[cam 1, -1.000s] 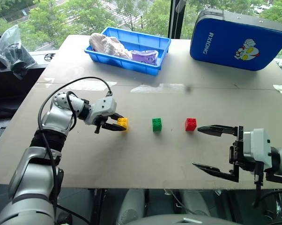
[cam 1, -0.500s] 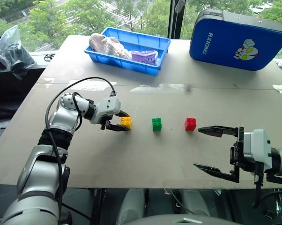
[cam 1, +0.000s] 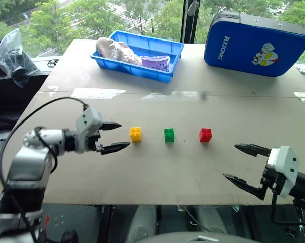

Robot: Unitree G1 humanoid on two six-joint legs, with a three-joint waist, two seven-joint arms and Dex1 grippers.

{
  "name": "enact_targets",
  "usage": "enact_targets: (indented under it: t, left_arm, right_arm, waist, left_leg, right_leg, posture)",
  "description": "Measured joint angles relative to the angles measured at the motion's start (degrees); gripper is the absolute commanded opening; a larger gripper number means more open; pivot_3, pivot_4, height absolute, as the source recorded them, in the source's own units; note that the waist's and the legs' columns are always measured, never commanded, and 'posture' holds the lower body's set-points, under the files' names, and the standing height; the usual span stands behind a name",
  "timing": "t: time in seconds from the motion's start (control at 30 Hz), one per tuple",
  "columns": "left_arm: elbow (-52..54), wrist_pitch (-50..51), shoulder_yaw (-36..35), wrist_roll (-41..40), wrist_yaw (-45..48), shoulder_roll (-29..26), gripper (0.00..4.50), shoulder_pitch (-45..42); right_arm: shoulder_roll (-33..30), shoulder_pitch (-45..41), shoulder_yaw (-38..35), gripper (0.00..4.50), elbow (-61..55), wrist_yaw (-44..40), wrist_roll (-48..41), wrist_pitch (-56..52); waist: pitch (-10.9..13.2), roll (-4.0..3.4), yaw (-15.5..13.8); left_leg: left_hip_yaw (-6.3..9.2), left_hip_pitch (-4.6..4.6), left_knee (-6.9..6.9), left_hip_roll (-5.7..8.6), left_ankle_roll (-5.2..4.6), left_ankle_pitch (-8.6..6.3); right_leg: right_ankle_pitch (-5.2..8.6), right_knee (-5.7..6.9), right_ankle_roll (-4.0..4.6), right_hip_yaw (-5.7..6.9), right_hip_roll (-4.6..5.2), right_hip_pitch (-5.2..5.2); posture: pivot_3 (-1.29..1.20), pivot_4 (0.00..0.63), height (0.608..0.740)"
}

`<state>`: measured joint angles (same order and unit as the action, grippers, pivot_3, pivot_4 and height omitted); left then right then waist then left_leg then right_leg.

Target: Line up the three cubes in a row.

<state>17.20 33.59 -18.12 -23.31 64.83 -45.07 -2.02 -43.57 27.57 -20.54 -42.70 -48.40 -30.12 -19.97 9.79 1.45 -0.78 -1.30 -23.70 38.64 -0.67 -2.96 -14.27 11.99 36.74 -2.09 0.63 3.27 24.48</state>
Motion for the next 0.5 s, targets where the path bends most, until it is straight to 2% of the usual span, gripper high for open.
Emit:
enact_targets:
  t: [0.1,0.2,0.33,0.5]
  left_arm:
    - [8.43,5.24,-4.42,-2.80,-6.40,4.05,4.39,8.27]
    - [14.38,8.33,-7.33,-5.59,-11.16,7.03,4.39,14.95]
    - [17.78,8.87,-10.64,-7.90,-14.59,9.24,4.39,20.31]
    - [18.67,6.81,-10.37,-8.48,-15.82,9.95,4.39,23.90]
  right_arm:
    - [1.66,0.38,-0.69,4.50,2.55,-0.10,-0.23,0.35]
    - [1.93,2.39,-2.90,4.50,6.55,-1.26,0.51,1.52]
    - [2.40,4.82,-5.18,4.50,12.17,-2.61,4.22,6.54]
    - [3.55,3.60,-6.71,4.50,16.78,-3.05,3.63,7.61]
  waist:
    - [-0.01,0.00,-0.15]
    - [0.01,-0.02,-0.23]
    - [0.00,-0.07,-0.07]
    - [0.01,-0.16,0.04]
  left_leg:
    - [0.08,0.14,0.02,-0.01,0.04,0.03]
    - [0.09,0.70,-0.05,0.00,0.09,0.00]
    - [0.05,0.86,-0.18,0.00,0.33,-0.14]
    - [0.00,0.85,-0.22,0.00,0.33,-0.14]
  right_leg:
    - [0.02,0.00,-0.01,0.07,0.02,-0.15]
    - [0.05,-0.02,-0.02,0.10,0.08,-0.66]
    - [0.06,-0.05,-0.01,0.07,0.08,-0.73]
    - [0.06,-0.06,0.00,0.03,0.08,-0.72]
  posture:
    - [0.00,0.150,0.740]
    - [0.00,0.150,0.740]
    - [0.00,0.150,0.740]
    - [0.00,0.150,0.740]
